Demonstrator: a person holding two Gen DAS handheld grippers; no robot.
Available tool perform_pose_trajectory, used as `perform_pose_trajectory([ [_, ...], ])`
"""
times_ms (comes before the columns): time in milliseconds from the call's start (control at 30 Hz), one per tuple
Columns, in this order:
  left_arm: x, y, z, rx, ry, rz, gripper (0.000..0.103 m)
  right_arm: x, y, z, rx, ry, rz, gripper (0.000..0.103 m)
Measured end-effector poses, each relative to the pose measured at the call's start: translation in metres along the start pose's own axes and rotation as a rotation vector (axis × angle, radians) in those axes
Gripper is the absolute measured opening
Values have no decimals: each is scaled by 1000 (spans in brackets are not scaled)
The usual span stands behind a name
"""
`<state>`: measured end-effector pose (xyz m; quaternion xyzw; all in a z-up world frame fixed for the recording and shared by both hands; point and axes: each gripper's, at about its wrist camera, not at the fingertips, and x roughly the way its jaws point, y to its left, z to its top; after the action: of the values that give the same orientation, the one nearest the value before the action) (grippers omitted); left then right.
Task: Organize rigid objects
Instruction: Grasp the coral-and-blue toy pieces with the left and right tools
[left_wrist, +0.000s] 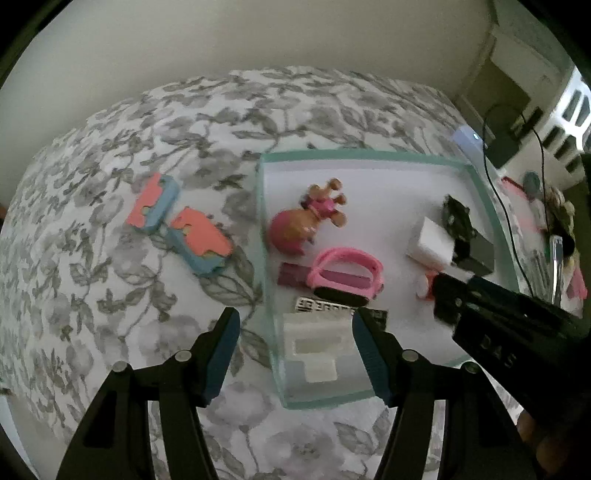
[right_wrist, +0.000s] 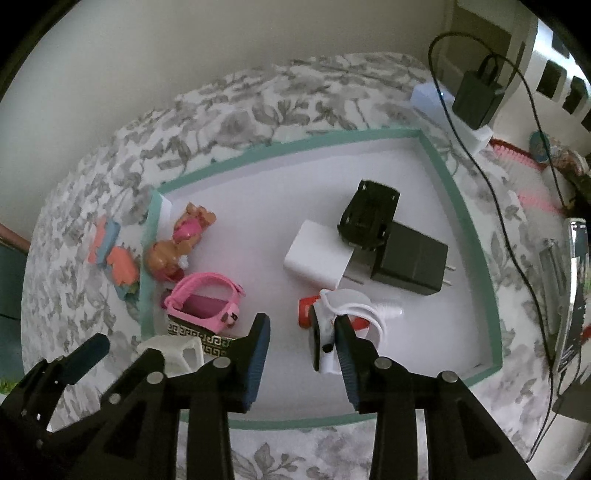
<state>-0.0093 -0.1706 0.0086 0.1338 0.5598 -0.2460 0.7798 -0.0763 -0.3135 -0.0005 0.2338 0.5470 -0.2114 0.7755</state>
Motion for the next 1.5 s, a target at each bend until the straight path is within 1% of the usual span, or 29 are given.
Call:
perform_pose_trajectory([
  [33, 0, 4, 1, -12, 0, 2, 65, -2, 1, 1, -3, -5, -2, 46],
  [67, 1, 8, 2, -29, 1, 2, 71, -3, 2, 1, -4, -10, -2, 49],
  [100, 1, 14, 4, -48, 2, 1, 83, -4, 2, 1, -6, -15, -3, 54],
  [133, 1, 18, 5, -65, 0, 2, 88, -6, 4, 2, -10, -20, -5, 58],
  [167, 1, 26, 7, -92, -5, 5, 90, -6, 5, 2, -14, -26, -5, 61],
  [233, 1, 39, 10, -132, -14, 10, 90, -8, 9, 3, -26, -38, -2, 69],
  [300, 1, 52, 13, -165, -27, 17, 90, -9, 13, 4, -42, -48, 6, 72],
  [400, 1, 72, 19, -216, -46, 27, 90, -8, 19, 7, -57, -55, 6, 73],
  [500, 2, 97, 30, -266, -66, -4, 90, -5, 24, 11, -55, -52, 21, 73],
  [567, 5, 117, 39, -305, -88, 4, 90, -3, 33, 17, -58, -52, 42, 73],
  [667, 19, 133, 51, -301, -90, 56, 90, 1, 53, 27, -87, -56, 73, 73],
  [767, 41, 144, 60, -281, -67, 84, 90, 8, 79, 38, -127, -59, 102, 73],
  [867, 58, 153, 69, -264, -59, 92, 90, 16, 108, 44, -206, -65, 118, 73],
  [933, 63, 156, 73, -246, -66, 103, 89, 23, 131, 44, -285, -62, 121, 73],
  [1033, 70, 157, 81, -215, -76, 106, 86, 34, 155, 45, -367, -51, 123, 73],
  [1067, 72, 157, 84, -204, -76, 106, 83, 37, 158, 45, -379, -46, 126, 73],
  [1233, 82, 156, 91, -147, -74, 116, 82, 52, 178, 44, -440, -29, 139, 69],
  [1267, 83, 155, 92, -139, -73, 113, 81, 54, 180, 45, -450, -28, 142, 69],
  [1300, 84, 155, 93, -131, -74, 108, 75, 56, 184, 44, -463, -26, 149, 68],
  [1367, 88, 154, 94, -117, -67, 101, 66, 57, 188, 45, -477, -21, 163, 65],
  [1467, 93, 155, 94, -110, -58, 73, 63, 63, 197, 44, -499, -10, 181, 62],
  [1500, 95, 155, 95, -111, -55, 61, 59, 64, 199, 43, -507, -7, 185, 62],
])
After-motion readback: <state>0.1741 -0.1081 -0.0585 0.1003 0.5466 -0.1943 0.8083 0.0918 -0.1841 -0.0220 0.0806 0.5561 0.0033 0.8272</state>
